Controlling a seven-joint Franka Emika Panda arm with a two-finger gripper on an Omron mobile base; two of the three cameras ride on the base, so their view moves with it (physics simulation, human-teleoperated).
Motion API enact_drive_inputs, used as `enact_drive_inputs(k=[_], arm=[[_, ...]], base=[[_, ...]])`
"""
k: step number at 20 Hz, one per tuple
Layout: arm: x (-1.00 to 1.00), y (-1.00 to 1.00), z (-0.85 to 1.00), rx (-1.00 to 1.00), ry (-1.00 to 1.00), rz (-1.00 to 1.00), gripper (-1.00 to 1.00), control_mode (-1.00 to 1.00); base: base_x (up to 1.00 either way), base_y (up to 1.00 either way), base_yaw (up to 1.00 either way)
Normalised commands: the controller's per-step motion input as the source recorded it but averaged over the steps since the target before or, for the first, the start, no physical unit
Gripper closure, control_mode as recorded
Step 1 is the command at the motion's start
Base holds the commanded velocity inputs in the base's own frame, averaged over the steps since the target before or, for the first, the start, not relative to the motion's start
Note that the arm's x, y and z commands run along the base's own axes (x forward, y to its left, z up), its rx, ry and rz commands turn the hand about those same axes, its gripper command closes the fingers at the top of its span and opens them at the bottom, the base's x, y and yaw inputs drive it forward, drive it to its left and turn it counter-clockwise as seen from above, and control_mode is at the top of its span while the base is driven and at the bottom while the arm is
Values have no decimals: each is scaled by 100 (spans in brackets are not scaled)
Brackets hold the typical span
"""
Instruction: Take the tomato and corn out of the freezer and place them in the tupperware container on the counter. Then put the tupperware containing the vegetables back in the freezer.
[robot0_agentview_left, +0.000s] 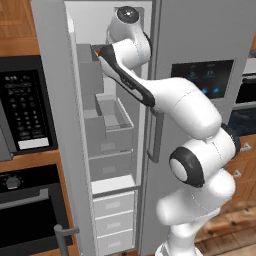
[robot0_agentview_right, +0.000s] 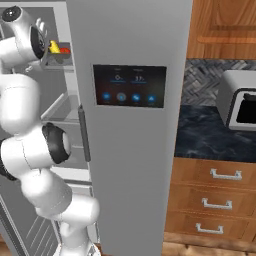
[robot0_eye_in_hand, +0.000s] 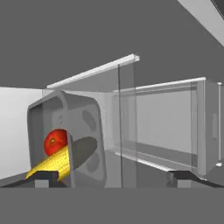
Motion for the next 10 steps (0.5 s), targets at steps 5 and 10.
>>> enact_drive_inputs(k=[5, 10], arm=[[-100, -45, 0, 3, -15, 1, -100, -100], [-100, -40, -19, 6, -2, 0, -100, -100]], base=[[0, 0, 0], [0, 0, 0]])
